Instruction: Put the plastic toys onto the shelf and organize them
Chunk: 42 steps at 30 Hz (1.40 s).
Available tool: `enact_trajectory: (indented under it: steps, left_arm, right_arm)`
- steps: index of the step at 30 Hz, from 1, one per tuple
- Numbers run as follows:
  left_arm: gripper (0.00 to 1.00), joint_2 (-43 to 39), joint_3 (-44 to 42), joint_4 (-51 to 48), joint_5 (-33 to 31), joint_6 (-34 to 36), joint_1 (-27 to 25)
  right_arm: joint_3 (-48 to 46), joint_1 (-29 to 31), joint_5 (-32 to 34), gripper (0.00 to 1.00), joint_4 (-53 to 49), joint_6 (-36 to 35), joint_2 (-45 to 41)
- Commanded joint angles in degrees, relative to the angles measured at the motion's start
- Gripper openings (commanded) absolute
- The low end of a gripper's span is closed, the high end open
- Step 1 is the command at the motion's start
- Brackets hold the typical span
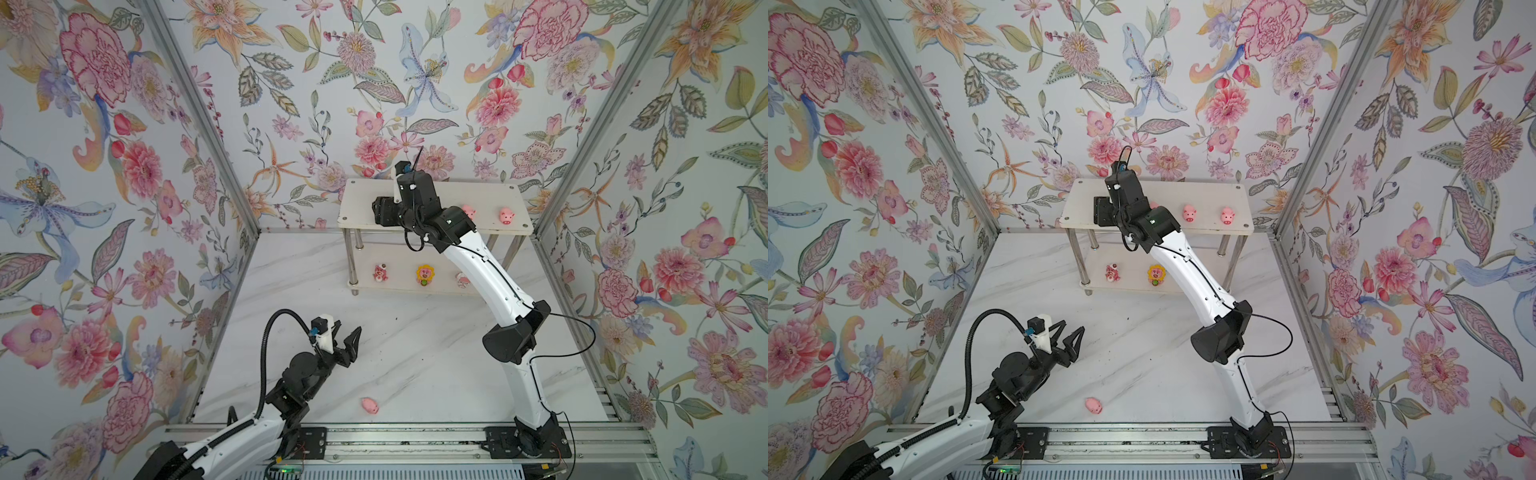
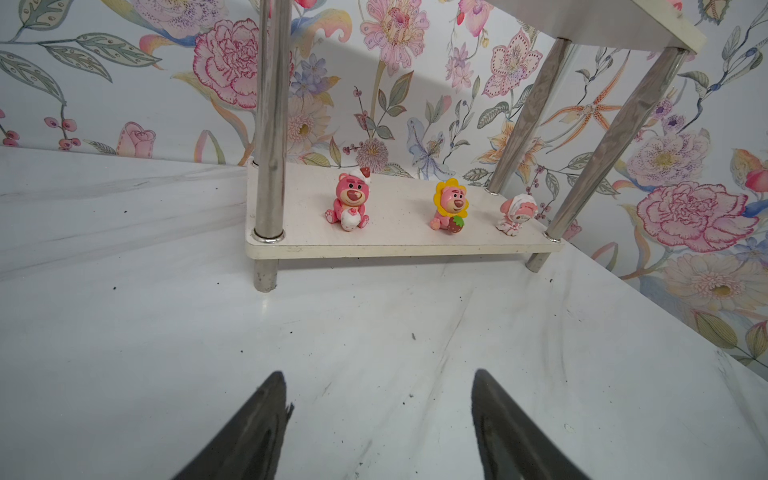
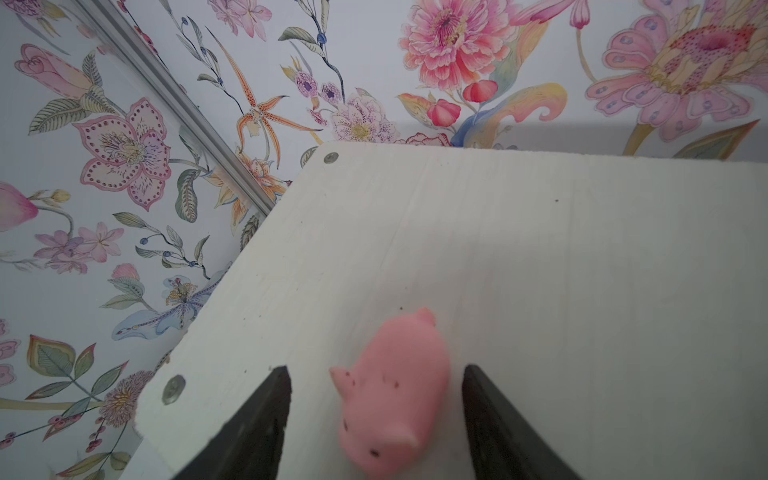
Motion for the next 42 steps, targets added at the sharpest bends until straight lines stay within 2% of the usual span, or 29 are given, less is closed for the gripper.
enact_trajectory:
  steps: [1, 12, 17, 32, 42]
  left_arm:
    - [0.71, 0.38, -5.39, 1.69, 1.00, -0.27, 0.53]
    - [0.71, 2.51, -5.36, 3.17, 1.11, -0.38, 0.58]
    - [0.71, 3.30, -5.19, 3.62, 1.21, -0.28, 0.62]
    - [0.71, 3.39, -5.30, 3.51, 0.97, 0.02, 0.67]
    - [0.71, 2.99, -5.27, 3.18, 0.68, 0.08, 0.62]
  right_arm:
    - [0.55, -0.88, -4.20, 0.67, -1.64, -0.12, 2.80]
    - [0.52, -1.30, -9.31, 0.64, 0.18, -2.04, 3.89]
    - [-0.17, -1.37, -8.96, 0.63, 0.23, -2.13, 3.47]
    - [-6.64, 0.91, 3.14, 0.66, 0.23, -3.27, -4.20]
    - [-5.06, 2.88, 10.31, 0.64, 0.32, -6.07, -1.35]
